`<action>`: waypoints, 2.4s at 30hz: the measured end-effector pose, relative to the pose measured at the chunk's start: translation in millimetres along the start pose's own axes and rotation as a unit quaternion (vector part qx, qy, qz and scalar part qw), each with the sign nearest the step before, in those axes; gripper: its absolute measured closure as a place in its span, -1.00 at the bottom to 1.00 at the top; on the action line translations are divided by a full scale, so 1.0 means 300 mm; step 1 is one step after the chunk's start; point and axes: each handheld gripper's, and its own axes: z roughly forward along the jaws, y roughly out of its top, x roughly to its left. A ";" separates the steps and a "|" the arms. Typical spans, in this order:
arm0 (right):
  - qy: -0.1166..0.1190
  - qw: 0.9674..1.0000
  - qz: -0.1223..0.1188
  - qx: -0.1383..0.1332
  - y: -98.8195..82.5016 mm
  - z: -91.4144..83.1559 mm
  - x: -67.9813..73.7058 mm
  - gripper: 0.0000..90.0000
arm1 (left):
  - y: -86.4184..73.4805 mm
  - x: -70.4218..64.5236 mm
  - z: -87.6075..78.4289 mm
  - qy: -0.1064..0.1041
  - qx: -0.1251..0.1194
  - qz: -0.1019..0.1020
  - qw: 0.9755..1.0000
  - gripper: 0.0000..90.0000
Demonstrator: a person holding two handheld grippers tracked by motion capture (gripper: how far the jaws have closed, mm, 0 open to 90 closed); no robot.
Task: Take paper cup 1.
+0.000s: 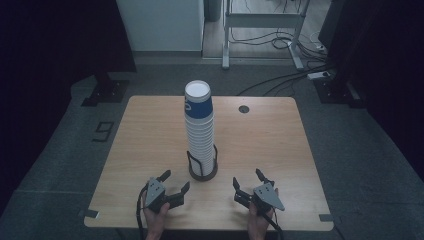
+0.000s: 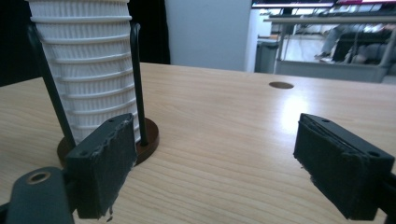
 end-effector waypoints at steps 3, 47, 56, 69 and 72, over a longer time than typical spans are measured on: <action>-0.004 1.000 -0.003 0.006 0.002 0.004 0.002 -0.72 | 0.000 -0.002 -0.001 0.000 0.000 0.004 1.000 -0.68; 0.102 0.995 -0.002 0.021 0.169 0.028 0.042 -0.55 | -0.002 -0.004 -0.005 -0.013 -0.006 0.008 1.000 -0.68; 0.125 0.992 -0.005 0.014 0.231 0.036 0.049 -0.56 | -0.002 -0.003 -0.005 -0.017 -0.005 0.008 1.000 -0.68; 0.141 0.990 -0.007 0.004 0.306 0.045 0.055 -0.60 | -0.003 -0.004 -0.007 -0.022 -0.007 0.015 1.000 -0.68; 0.144 0.990 -0.009 0.002 0.326 0.047 0.057 -0.61 | -0.003 -0.004 -0.006 -0.021 -0.007 0.013 1.000 -0.68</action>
